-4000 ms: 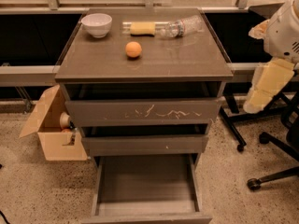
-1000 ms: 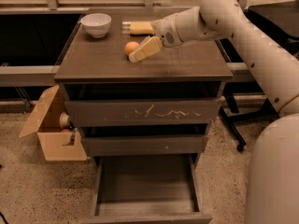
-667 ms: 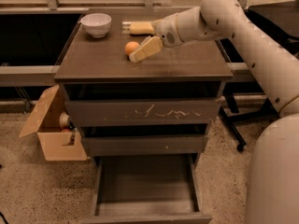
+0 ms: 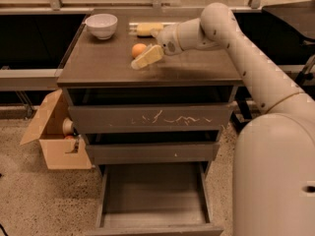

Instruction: Place orange into bottom drawer

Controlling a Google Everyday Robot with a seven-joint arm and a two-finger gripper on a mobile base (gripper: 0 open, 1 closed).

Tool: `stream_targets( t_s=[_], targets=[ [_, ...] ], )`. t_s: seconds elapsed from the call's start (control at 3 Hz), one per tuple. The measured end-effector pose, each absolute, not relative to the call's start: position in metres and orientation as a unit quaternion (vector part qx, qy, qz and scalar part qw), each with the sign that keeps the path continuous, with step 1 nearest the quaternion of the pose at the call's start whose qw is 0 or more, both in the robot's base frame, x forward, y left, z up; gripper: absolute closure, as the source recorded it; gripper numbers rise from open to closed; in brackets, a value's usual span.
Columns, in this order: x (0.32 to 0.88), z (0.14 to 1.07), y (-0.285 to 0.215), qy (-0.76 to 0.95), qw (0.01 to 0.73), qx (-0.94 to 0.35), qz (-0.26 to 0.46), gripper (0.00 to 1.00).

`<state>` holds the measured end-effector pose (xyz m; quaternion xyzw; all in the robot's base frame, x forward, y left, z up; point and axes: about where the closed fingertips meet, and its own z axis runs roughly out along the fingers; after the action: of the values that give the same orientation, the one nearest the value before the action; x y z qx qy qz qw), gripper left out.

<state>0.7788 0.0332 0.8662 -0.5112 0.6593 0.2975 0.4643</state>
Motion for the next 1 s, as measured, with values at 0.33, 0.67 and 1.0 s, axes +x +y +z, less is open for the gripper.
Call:
stream_targets(
  t_s=[0.33,0.67,1.0],
  targets=[
    [0.793,0.855,0.045,0.650,0.469,-0.512,0.310,0.00],
    [0.804,0.845,0.049,0.652,0.468,-0.510,0.308,0.15],
    [0.808,0.835,0.046,0.666,0.455,-0.513,0.292,0.46]
  ],
)
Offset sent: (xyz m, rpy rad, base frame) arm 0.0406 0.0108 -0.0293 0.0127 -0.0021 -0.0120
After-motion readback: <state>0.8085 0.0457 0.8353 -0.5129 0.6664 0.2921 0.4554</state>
